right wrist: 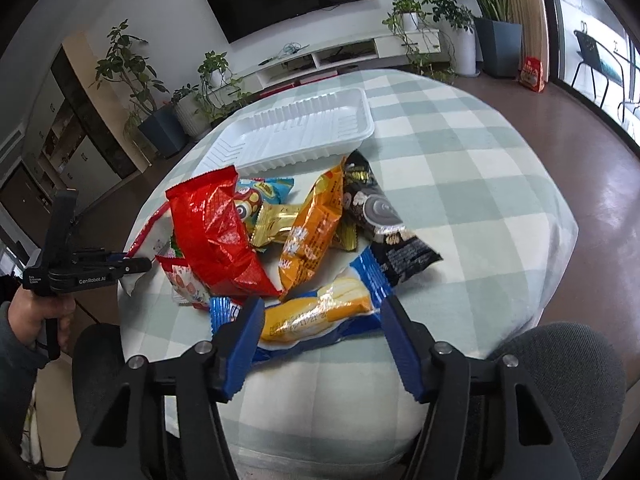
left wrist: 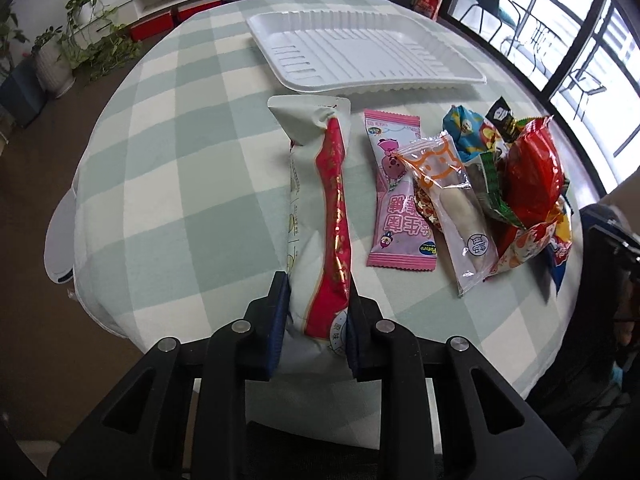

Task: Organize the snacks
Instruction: 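Grasp the white-and-red wafer bar with the left gripper while the right grasps the blue cream bar, then lift both held bars and carry them over the white tray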

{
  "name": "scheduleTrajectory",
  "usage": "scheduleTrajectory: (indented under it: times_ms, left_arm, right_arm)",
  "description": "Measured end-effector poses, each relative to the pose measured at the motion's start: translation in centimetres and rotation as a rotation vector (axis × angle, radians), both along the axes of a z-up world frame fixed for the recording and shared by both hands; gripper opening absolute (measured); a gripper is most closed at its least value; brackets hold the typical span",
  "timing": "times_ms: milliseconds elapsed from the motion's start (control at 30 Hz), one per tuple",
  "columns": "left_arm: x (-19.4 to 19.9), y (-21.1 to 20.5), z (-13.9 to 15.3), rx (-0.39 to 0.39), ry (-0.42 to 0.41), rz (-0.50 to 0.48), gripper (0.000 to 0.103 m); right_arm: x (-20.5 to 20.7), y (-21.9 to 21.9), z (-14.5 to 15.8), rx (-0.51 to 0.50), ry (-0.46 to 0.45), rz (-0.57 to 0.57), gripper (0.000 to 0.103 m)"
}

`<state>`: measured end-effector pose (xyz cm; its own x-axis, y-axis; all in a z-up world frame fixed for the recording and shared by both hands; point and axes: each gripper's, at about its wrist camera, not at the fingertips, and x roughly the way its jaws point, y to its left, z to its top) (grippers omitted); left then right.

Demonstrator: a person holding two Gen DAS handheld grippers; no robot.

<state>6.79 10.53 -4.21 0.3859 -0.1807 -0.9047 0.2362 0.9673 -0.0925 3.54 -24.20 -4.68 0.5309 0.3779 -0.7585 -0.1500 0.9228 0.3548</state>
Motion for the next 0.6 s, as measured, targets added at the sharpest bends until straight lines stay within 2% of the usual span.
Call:
scheduleTrajectory:
  times_ms: [167,333,500,600]
  left_arm:
    - [-1.7,2.0,1.3,-0.164,-0.043,0.068,0.022]
    - [-3.7,2.0,2.2,-0.263,-0.090,0.088,0.022]
    - [-5.0,1.1,2.1,-0.312,-0.103,0.088,0.022]
    - [-5.4,0.9,2.1,-0.322,-0.116,0.087,0.022]
  right_arm:
    - [-0.1,0.5,-2.1,0.111,0.133,0.006,0.064]
    - [1.1,0.8,-3.1,0.225,0.234,-0.050,0.064]
    - [2.2,1.5,-2.8,0.153,0.220,-0.096,0.065]
    - [2.9,2.7,-2.5,0.075,0.203,-0.092,0.066]
